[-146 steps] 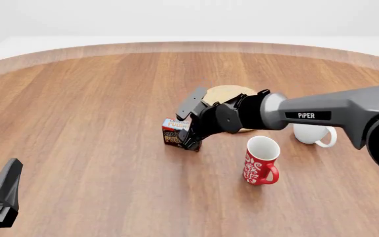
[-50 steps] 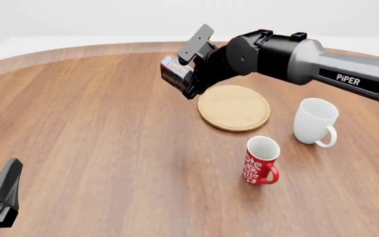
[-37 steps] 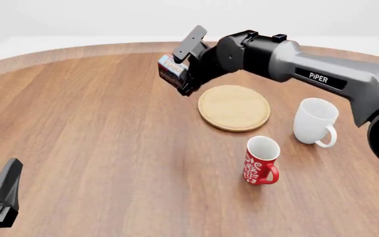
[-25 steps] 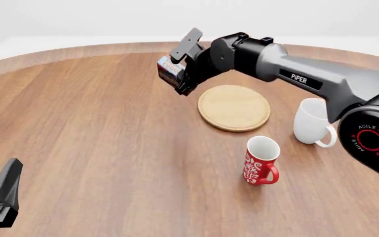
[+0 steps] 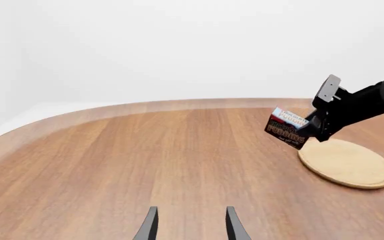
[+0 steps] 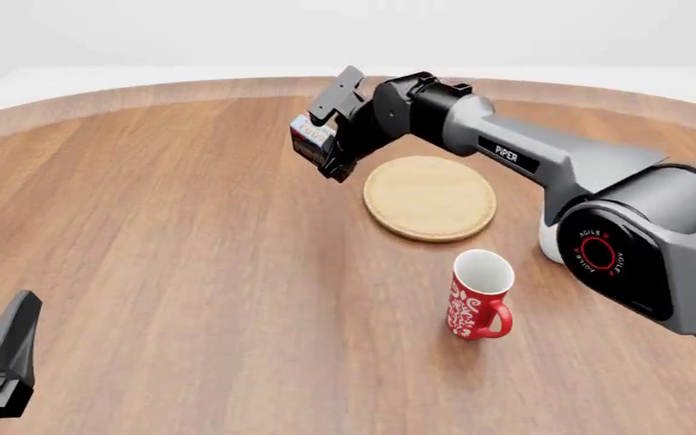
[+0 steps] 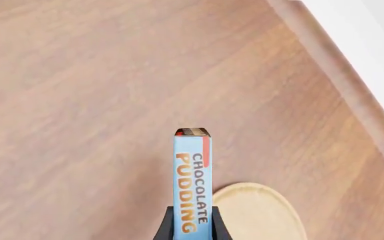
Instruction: Put the chocolate pudding to the left of the plate.
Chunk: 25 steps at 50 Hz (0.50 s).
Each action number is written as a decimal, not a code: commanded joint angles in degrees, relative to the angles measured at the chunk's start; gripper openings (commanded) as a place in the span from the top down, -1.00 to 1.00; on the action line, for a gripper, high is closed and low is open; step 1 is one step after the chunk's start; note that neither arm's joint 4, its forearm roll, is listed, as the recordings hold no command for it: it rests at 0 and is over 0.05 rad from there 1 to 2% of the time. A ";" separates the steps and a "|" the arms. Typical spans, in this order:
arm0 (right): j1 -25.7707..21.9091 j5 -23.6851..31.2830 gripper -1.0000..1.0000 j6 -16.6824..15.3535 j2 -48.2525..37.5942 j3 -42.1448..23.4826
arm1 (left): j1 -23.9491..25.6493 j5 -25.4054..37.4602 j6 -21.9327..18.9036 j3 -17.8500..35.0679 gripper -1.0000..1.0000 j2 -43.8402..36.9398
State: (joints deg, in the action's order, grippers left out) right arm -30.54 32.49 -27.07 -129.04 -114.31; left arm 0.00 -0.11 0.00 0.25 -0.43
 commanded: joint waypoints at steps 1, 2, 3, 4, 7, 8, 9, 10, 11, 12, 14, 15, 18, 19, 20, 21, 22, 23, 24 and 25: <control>0.11 0.84 1.00 0.84 -2.80 -2.49 | 0.00 0.00 0.00 0.00 -1.00 0.00; 0.01 0.91 1.00 0.90 -3.15 -2.67 | 0.00 0.00 0.00 0.00 -1.00 0.00; 0.08 1.00 1.00 0.84 -3.41 -2.93 | 0.00 0.00 0.00 0.00 -1.00 0.00; 0.06 1.10 1.00 0.84 -3.57 -3.02 | 0.00 0.00 0.00 0.00 -1.00 0.00; 0.08 1.05 1.00 0.89 -3.82 -3.22 | 0.00 0.00 0.00 0.00 -1.00 0.00; 0.15 0.98 1.00 0.86 -3.92 -3.17 | 0.00 0.00 0.00 0.00 -1.00 0.00; 0.15 0.90 1.00 0.96 -3.96 -3.04 | 0.00 0.00 0.00 0.00 -1.00 0.00; 0.26 0.82 1.00 0.87 -4.17 -3.04 | 0.00 0.00 0.00 0.00 -1.00 0.00; 0.25 0.78 1.00 0.94 -4.22 -2.97 | 0.00 0.00 0.00 0.00 -1.00 0.00; 0.22 0.73 1.00 0.96 -4.30 -2.86 | 0.00 0.00 0.00 0.00 -1.00 0.00; 0.26 0.72 1.00 1.05 -4.55 -3.20 | 0.00 0.00 0.00 0.00 -1.00 0.00; 0.28 0.61 1.00 1.04 -4.72 -3.24 | 0.00 0.00 0.00 0.00 -1.00 0.00; 0.04 -0.24 1.00 1.39 -4.55 -2.35 | 0.00 0.00 0.00 0.00 -1.00 0.00; 0.11 -0.25 1.00 1.36 -4.69 -2.47 | 0.00 0.00 0.00 0.00 -1.00 0.00; 0.21 -0.21 1.00 1.36 -4.88 -2.62 | 0.00 0.00 0.00 0.00 -1.00 0.00; 0.22 -0.23 1.00 1.34 -4.91 -2.53 | 0.00 0.00 0.00 0.00 -1.00 0.00; 0.32 -0.20 1.00 1.34 -5.08 -2.70 | 0.00 0.00 0.00 0.00 -1.00 0.00; 0.35 -0.18 1.00 1.39 -5.16 -2.78 | 0.00 0.00 0.00 0.00 -1.00 0.00; 0.36 -0.21 1.00 1.40 -5.20 -2.74 | 0.00 0.00 0.00 0.00 -1.00 0.00; 0.36 -0.24 1.00 1.44 -5.26 -2.67 | 0.00 0.00 0.00 0.00 -1.00 0.00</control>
State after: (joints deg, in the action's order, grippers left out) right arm -30.32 32.67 -26.64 -133.50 -116.77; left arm 0.00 -0.11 0.00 0.25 -0.43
